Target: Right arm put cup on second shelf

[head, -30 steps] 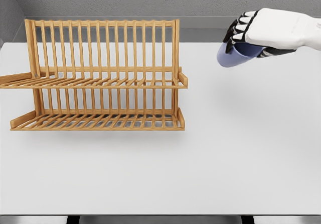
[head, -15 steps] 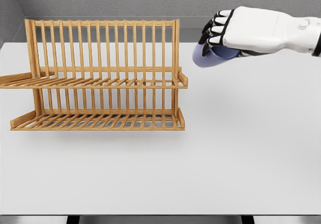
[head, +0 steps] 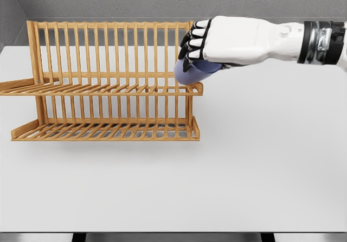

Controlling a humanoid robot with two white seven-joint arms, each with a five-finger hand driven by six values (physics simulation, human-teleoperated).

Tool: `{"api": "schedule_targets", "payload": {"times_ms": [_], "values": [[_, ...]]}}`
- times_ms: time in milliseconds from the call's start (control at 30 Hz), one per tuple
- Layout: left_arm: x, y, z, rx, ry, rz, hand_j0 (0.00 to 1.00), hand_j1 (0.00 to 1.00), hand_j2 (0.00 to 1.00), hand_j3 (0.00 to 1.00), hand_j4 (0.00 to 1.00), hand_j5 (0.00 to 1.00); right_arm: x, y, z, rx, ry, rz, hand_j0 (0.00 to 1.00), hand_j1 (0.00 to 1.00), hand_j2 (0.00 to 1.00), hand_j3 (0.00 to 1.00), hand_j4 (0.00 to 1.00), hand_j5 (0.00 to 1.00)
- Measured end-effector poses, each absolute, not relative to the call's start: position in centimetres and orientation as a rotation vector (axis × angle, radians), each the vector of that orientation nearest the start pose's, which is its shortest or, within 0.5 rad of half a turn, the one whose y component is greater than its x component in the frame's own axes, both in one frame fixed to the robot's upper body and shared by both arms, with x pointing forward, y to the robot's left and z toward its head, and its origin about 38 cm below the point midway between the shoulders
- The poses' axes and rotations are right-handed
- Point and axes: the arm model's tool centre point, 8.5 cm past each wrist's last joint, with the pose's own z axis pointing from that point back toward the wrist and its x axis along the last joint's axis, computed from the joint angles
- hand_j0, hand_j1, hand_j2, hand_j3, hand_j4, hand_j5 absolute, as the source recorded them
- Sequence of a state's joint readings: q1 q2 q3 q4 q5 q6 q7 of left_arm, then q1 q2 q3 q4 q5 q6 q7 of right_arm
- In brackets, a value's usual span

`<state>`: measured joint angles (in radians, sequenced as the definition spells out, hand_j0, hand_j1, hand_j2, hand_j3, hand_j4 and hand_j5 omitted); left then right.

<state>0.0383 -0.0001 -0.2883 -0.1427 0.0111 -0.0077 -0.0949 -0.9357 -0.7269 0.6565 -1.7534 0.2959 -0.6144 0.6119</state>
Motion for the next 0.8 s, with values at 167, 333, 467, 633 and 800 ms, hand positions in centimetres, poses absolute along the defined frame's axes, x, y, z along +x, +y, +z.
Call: {"api": "schedule_targets", "payload": {"times_ms": [167, 333, 467, 633, 800], "values": [[2.2, 25.0, -26.4, -0.035, -0.086, -0.285, 1.0, 1.0, 1.0, 1.0, 1.0, 1.0, 40.0, -16.8, 35.1, 0.442, 1.925, -2.513, 0.62, 0.62, 0.62, 0.62, 0.62, 0.62], [2.2, 25.0, -26.4, -0.035, -0.086, -0.285, 1.0, 1.0, 1.0, 1.0, 1.0, 1.0, 39.9, -16.4, 34.7, 0.422, 1.916, -2.52, 1.0, 1.0, 1.0, 1.0, 1.0, 1.0], [2.2, 25.0, -26.4, -0.035, -0.085, -0.285, 1.0, 1.0, 1.0, 1.0, 1.0, 1.0, 40.2, -17.8, 35.7, 0.481, 1.953, -2.508, 1.0, 1.0, 1.0, 1.0, 1.0, 1.0], [2.2, 25.0, -26.4, -0.035, -0.085, -0.285, 1.0, 1.0, 1.0, 1.0, 1.0, 1.0, 40.4, -28.9, 36.3, 0.805, 2.093, -2.611, 1.0, 1.0, 1.0, 1.0, 1.0, 1.0], [2.2, 25.0, -26.4, -0.035, -0.086, -0.285, 1.0, 1.0, 1.0, 1.0, 1.0, 1.0, 38.1, -35.8, 30.6, 0.827, 2.152, -2.856, 1.0, 1.0, 1.0, 1.0, 1.0, 1.0]]}}
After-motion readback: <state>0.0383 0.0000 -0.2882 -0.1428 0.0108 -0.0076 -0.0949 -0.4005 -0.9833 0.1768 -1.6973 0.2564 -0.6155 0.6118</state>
